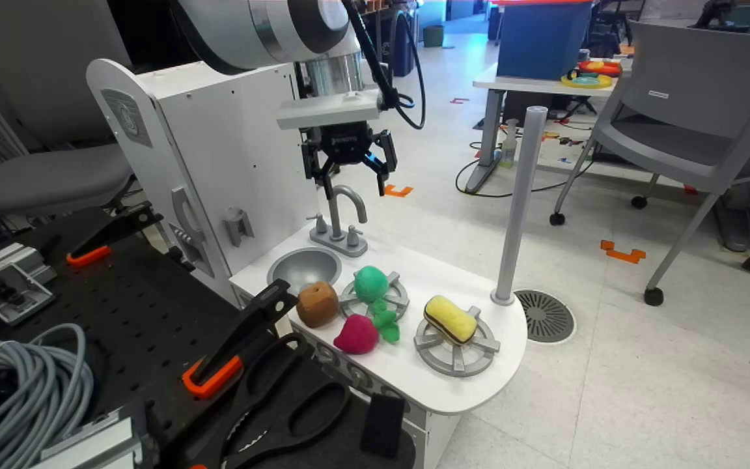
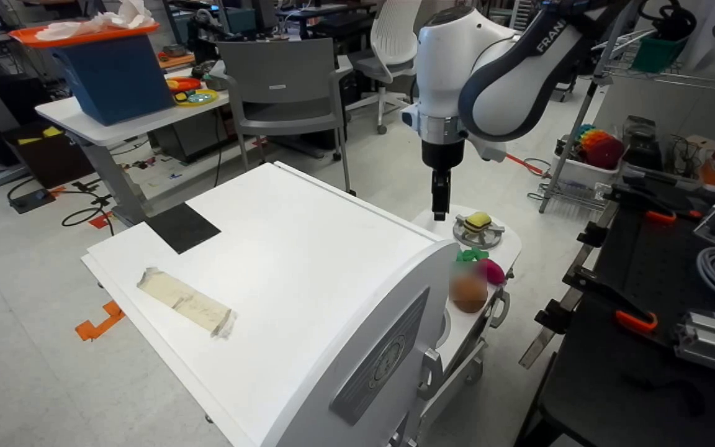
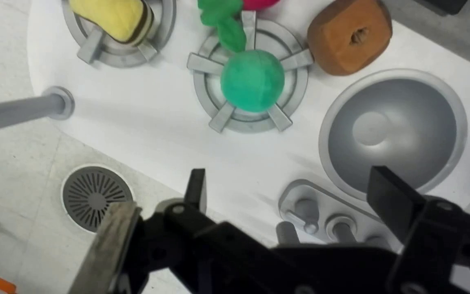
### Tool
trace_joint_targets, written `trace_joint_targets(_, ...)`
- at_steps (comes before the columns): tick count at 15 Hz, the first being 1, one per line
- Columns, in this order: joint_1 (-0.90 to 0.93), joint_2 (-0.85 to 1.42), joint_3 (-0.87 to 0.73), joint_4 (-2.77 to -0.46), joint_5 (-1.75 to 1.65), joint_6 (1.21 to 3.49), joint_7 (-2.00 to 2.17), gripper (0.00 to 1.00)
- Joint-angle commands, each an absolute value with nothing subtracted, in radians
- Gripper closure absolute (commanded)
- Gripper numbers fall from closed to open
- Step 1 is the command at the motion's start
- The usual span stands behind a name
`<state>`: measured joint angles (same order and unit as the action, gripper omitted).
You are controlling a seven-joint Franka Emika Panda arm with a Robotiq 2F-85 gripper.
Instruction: Turn the tap at the center
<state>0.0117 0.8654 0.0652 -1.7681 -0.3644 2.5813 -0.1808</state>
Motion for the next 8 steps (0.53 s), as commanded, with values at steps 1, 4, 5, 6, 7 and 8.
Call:
trace_joint_targets(1, 0.005, 0.948, 0.107, -1.666, -0.299, 2.625, -0.284, 0.00)
trace_joint_targets(4, 0.023, 0.991, 0.105, -1.626, -0.313, 2.654, -0.343, 0.00)
trace_joint_targets(5, 0.032, 1.009, 0.098, -1.607, -0.321, 2.654, -0.356, 0.00)
trace_joint_targets(6, 0.037, 1.024, 0.095, -1.590, -0.325, 2.651, -0.369, 0.00)
trace_joint_targets(7, 0.050, 1.046, 0.083, -1.564, -0.332, 2.639, -0.376, 0.00)
trace_joint_targets(8, 0.053, 1.062, 0.081, -1.547, -0.336, 2.636, -0.388, 0.00)
